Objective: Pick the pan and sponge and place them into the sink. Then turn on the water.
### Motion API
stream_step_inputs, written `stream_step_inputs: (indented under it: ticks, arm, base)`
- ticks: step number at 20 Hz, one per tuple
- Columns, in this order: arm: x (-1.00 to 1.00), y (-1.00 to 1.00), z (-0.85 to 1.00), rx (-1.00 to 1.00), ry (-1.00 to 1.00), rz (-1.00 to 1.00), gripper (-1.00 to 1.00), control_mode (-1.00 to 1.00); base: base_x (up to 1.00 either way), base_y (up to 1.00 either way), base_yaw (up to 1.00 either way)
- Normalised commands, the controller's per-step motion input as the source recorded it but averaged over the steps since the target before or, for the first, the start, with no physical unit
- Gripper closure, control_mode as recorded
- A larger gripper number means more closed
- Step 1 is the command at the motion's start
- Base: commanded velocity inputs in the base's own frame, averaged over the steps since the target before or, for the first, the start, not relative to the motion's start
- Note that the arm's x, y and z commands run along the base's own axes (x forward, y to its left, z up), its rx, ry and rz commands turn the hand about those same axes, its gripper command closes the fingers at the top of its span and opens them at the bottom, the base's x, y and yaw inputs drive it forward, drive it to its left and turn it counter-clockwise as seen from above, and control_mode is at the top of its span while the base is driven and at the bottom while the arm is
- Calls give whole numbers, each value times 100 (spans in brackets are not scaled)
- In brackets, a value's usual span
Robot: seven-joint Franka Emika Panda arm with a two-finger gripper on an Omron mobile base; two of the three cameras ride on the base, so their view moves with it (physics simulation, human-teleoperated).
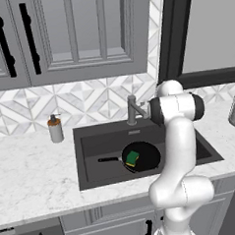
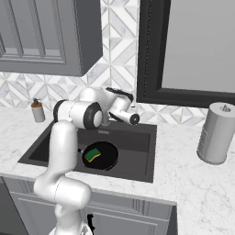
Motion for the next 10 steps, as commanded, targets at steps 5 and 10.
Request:
stream_step_inputs:
  ticks: [5, 10]
  arm:
    - [18, 2, -5, 0, 0, -10, -100, -100]
    - [17, 0, -3, 0, 0, -19, -100, -100]
  base:
    - [0, 0, 0]
    - [0, 0, 0]
